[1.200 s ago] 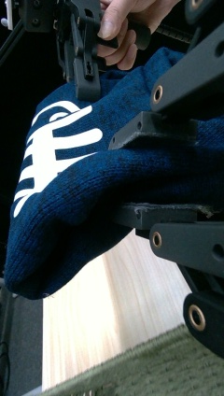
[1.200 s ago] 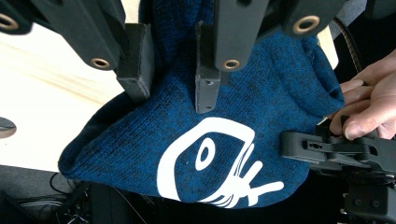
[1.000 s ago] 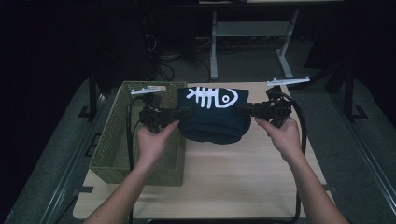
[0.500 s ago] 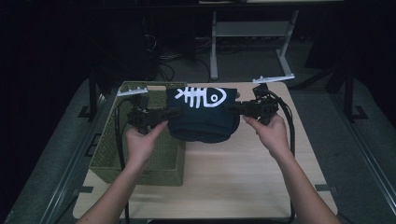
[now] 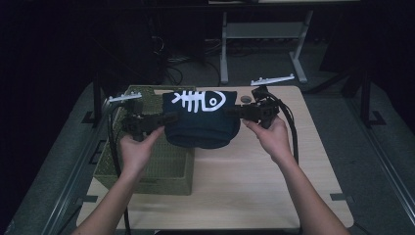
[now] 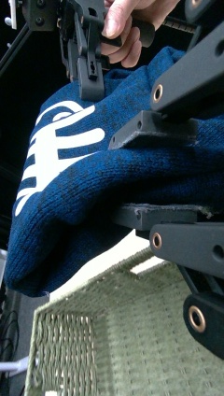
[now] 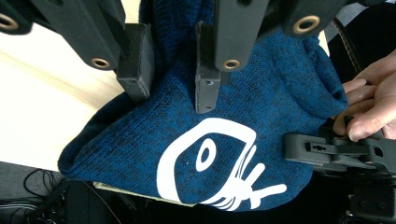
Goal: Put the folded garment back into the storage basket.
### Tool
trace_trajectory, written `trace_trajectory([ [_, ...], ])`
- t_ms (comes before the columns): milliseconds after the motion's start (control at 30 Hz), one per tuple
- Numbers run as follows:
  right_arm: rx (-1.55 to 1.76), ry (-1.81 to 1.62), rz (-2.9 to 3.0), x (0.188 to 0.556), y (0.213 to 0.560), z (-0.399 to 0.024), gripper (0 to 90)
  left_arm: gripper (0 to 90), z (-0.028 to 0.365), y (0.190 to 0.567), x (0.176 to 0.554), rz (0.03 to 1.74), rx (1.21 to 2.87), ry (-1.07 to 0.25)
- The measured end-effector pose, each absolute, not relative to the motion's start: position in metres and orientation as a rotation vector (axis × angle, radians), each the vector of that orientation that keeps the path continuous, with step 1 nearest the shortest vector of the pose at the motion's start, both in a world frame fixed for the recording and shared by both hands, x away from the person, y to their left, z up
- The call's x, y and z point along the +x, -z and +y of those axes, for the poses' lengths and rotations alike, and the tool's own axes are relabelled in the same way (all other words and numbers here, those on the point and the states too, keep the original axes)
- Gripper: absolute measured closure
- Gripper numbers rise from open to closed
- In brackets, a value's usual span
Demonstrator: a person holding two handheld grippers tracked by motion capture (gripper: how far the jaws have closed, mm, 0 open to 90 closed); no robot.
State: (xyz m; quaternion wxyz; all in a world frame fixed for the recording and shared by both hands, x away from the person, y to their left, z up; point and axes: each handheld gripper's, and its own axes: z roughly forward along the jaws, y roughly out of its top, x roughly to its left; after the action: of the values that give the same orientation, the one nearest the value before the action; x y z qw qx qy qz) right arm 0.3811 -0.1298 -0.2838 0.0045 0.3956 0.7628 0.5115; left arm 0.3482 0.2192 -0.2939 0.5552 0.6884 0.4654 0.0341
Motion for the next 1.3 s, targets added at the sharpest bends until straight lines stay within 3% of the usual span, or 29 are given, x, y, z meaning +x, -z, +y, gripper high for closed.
trace_trajectory([
  [1300,1.243,-1.686,2.441,0.406,0.296,-0.051,71.1,64.3,0.291,0.304,0.348,1.235,1.537,-0.128],
])
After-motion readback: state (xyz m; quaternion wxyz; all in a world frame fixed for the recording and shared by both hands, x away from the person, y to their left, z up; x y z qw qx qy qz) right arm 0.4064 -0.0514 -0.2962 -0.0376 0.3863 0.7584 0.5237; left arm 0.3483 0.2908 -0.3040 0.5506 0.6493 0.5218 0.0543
